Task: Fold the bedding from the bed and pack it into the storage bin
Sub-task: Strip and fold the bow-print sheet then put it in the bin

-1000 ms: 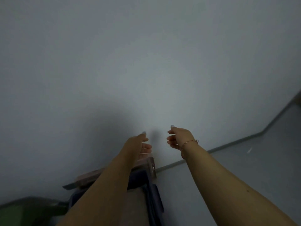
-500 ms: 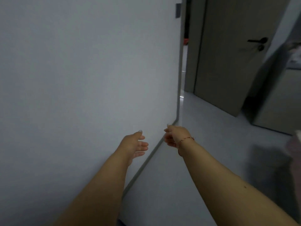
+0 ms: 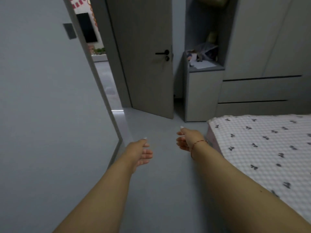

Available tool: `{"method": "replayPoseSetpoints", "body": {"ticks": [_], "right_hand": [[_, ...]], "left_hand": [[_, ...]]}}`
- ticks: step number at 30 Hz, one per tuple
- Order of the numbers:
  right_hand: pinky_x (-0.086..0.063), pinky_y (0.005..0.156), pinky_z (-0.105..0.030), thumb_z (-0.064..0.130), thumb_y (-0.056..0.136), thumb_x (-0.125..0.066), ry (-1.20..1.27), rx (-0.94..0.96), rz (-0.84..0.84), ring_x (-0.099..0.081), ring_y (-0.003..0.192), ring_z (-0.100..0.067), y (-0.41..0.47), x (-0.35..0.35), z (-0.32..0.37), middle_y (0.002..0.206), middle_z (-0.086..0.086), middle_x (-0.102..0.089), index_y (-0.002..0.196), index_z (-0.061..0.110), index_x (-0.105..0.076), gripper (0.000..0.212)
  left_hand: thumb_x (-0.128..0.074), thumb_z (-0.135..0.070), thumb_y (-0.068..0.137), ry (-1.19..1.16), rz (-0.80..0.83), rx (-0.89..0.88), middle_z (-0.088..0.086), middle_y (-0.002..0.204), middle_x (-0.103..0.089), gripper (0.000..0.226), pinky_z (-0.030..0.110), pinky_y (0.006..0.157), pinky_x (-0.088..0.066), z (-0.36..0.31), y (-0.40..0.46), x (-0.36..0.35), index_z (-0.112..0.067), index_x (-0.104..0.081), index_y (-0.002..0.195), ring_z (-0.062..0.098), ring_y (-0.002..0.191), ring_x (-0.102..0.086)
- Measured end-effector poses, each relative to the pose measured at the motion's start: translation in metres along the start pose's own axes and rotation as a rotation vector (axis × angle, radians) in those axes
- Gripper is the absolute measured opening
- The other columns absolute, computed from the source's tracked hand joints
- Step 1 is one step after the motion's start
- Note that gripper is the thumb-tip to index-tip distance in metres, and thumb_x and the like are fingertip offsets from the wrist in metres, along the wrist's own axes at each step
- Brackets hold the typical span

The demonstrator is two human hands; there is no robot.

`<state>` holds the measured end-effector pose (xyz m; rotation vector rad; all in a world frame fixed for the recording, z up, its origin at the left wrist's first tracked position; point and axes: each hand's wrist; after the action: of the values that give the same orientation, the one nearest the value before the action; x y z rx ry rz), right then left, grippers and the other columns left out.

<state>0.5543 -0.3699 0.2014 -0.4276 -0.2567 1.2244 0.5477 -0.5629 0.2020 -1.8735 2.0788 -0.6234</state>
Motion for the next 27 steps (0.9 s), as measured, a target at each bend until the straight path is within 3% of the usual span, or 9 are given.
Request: {"method": "replayPoseSetpoints", "body": {"ticks": [4, 9, 21, 27], "right_hand": [[-0.043, 0.06, -0.027, 0.032, 0.099, -0.042, 0.056, 0.0, -0.135, -0.052, 0.06, -0.018, 0.053, 0.1, 0.037, 0.073, -0.008, -0.056, 0.098, 0.007, -0.057, 0.029], [-0.04, 0.06, -0.026, 0.031, 0.099, -0.041, 0.104, -0.02, -0.245, -0.049, 0.057, -0.018, 0.104, 0.184, 0.073, 0.07, -0.008, -0.054, 0.098, 0.005, -0.055, 0.029], [-0.046, 0.061, -0.028, 0.029, 0.098, -0.044, 0.204, -0.065, -0.451, -0.052, 0.06, -0.019, 0.213, 0.297, 0.088, 0.071, -0.009, -0.057, 0.098, 0.003, -0.058, 0.03], [-0.045, 0.06, -0.027, 0.031, 0.098, -0.044, 0.272, -0.138, -0.593, -0.052, 0.058, -0.018, 0.303, 0.34, 0.094, 0.071, -0.008, -0.057, 0.098, 0.003, -0.058, 0.031]], "left_hand": [[-0.048, -0.038, 0.098, 0.067, 0.106, 0.0, 0.014, 0.089, -0.064, 0.031, 0.033, 0.067, -0.052, -0.044, 0.054, -0.101, -0.009, -0.058, 0.093, 0.024, 0.08, -0.063], [-0.047, -0.037, 0.098, 0.122, 0.2, -0.024, 0.012, 0.088, -0.063, 0.029, 0.034, 0.071, -0.051, -0.082, 0.106, -0.191, -0.009, -0.058, 0.097, 0.023, 0.079, -0.063], [-0.045, -0.034, 0.099, 0.245, 0.344, 0.052, 0.011, 0.08, -0.062, 0.026, 0.033, 0.066, -0.049, -0.116, 0.24, -0.34, -0.01, -0.053, 0.091, 0.022, 0.073, -0.061], [-0.045, -0.028, 0.097, 0.354, 0.407, 0.095, 0.011, 0.079, -0.063, 0.022, 0.033, 0.071, -0.048, -0.135, 0.342, -0.406, -0.012, -0.053, 0.084, 0.022, 0.071, -0.061]]}}
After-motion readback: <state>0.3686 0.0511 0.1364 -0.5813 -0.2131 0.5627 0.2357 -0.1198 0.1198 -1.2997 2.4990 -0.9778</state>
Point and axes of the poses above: each hand's wrist, its own y-axis towards the middle knuckle, its own x-axis out of the back of the hand, z = x × y
